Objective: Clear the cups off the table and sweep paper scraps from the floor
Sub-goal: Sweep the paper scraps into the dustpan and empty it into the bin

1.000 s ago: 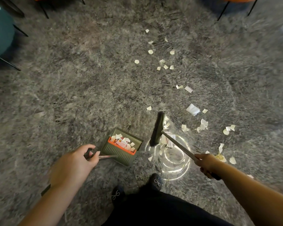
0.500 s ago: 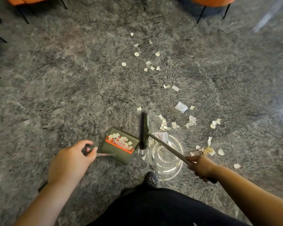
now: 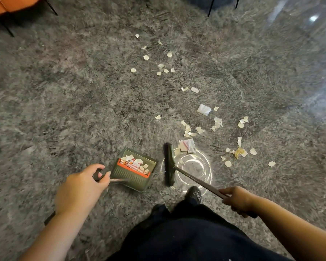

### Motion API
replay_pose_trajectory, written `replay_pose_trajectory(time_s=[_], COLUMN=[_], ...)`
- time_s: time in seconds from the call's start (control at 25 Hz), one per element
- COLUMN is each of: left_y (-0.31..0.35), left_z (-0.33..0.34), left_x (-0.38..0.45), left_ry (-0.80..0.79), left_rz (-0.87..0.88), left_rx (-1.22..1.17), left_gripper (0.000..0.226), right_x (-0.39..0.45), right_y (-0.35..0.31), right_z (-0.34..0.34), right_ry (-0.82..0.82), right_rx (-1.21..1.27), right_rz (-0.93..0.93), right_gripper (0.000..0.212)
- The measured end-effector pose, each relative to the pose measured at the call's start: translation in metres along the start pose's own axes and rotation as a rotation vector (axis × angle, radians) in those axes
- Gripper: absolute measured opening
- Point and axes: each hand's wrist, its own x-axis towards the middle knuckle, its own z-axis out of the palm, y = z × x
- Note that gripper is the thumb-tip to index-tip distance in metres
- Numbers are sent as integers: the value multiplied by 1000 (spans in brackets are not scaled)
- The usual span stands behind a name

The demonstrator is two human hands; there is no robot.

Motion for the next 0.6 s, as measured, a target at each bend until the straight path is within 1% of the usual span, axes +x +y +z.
replay_pose_trajectory(time_s=[0.12,0.24,0.44,0.6], left_y=[5,21,69,116], left_z=[-1,0,8,16], left_x=[-7,-6,3,11], left_ry=[-3,20,72,92], left_rz=[2,25,62,46], left_rx=[-4,-27,-39,-62], left_gripper=[28,27,22,21], right_x=[-1,9,32,48], right_y=[3,3,4,11], right_z=[9,-8,-59,-118], right_ry=[-5,20,54,78], right_rx=[5,-1,-10,-47], right_rz=[-1,7,16,20], right_gripper=[42,40,39,37])
